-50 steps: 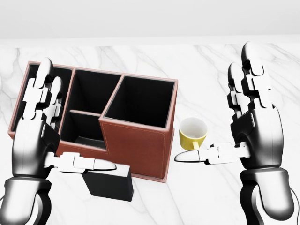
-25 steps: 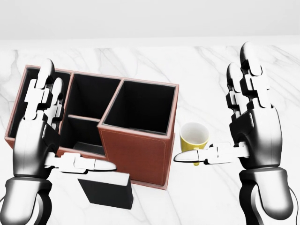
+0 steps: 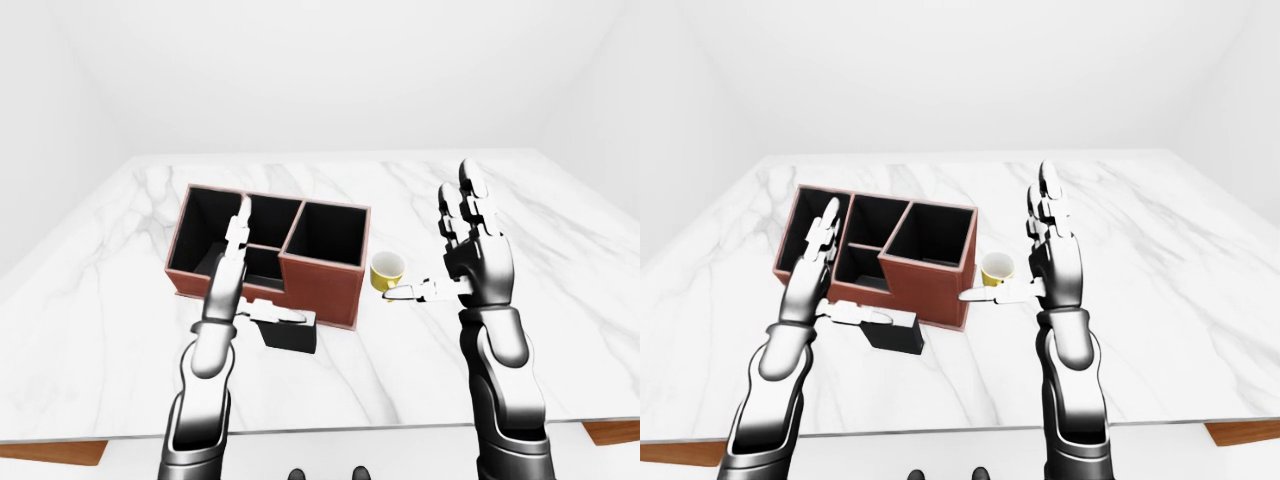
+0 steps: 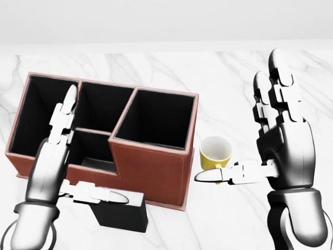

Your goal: Pick up the book and place it in the right compartment of the caddy.

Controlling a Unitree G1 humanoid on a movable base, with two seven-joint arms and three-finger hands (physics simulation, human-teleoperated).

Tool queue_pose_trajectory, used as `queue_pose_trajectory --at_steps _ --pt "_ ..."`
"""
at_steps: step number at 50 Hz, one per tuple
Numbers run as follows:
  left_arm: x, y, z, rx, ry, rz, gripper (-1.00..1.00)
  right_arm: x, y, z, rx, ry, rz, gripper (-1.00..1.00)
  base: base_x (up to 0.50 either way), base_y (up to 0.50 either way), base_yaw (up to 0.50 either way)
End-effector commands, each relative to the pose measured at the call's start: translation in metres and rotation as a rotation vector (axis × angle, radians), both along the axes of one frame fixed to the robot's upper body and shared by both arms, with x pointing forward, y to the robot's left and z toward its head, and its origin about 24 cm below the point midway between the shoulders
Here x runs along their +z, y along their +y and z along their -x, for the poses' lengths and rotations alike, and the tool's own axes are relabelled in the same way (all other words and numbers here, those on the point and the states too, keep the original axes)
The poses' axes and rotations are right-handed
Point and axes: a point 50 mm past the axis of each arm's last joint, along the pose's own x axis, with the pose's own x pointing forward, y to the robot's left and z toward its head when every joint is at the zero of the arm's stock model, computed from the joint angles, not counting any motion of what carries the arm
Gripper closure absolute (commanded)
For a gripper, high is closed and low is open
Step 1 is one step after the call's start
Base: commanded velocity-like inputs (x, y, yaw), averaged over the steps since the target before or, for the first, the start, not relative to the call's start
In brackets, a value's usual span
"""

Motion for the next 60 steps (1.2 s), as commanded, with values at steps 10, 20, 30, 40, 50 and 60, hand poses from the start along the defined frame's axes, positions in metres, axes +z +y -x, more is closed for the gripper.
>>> queue_pose_trajectory --at_steps 10,20,30,40,50,60 --pt "-0.023 0.012 -0.005 0.088 -0.006 -0.404 -1.0 -0.002 -0.001 0.0 -0.002 0.007 0.0 -1.0 0.0 0.0 0.0" --pt "-0.038 0.025 -0.001 0.18 0.033 -0.583 -1.0 -0.004 -0.001 0.0 -0.004 0.018 -0.002 -1.0 0.0 0.0 0.0" --pt "-0.043 0.033 0.009 0.22 0.059 -0.701 -1.0 -0.005 -0.001 -0.001 -0.004 0.024 -0.006 -1.0 0.0 0.0 0.0" --pt "-0.049 0.026 0.023 0.209 0.079 -0.746 -1.0 -0.007 -0.001 -0.001 -0.005 0.031 -0.007 -1.0 0.0 0.0 0.0" --pt "-0.062 0.016 0.031 0.162 0.115 -0.794 -1.0 -0.007 -0.002 -0.001 -0.005 0.031 -0.009 -1.0 0.0 0.0 0.0" --pt "-0.065 0.006 0.031 0.111 0.127 -0.8 -1.0 -0.006 -0.003 -0.001 -0.006 0.027 -0.009 -1.0 0.0 0.0 0.0"
